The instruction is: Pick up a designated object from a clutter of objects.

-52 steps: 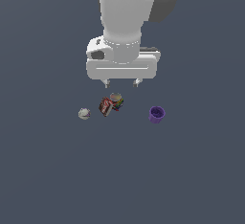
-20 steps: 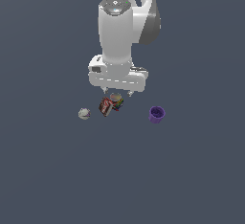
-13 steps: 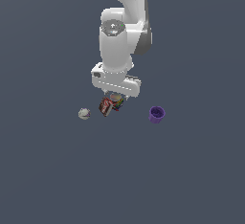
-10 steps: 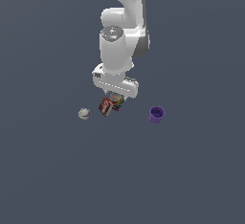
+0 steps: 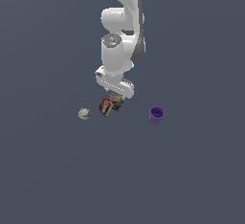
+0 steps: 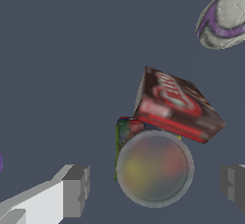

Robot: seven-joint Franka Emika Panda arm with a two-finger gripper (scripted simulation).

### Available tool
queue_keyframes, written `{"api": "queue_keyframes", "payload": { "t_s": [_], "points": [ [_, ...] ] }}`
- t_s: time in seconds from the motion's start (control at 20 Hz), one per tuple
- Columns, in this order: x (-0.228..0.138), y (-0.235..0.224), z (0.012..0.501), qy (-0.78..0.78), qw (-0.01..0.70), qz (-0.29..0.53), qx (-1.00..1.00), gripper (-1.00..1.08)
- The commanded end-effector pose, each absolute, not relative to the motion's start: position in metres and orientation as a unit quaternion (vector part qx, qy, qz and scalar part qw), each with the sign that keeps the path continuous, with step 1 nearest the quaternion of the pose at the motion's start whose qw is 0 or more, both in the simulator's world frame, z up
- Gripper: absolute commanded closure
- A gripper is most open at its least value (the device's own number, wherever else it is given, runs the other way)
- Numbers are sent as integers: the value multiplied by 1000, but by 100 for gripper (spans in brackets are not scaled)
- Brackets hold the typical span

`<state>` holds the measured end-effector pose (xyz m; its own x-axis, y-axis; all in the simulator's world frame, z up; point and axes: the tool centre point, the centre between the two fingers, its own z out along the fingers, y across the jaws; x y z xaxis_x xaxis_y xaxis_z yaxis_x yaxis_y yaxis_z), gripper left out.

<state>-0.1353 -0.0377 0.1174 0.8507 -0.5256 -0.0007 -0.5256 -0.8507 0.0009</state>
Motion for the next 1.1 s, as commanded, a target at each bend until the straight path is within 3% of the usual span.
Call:
{"api": "queue_keyframes", "payload": {
  "t_s": [0.0,1.05],
  "points": [
    [-142,-38,112,-284,0,0,959,-92],
    [-148,-39,69,-291,0,0,957,-92]
  ]
}}
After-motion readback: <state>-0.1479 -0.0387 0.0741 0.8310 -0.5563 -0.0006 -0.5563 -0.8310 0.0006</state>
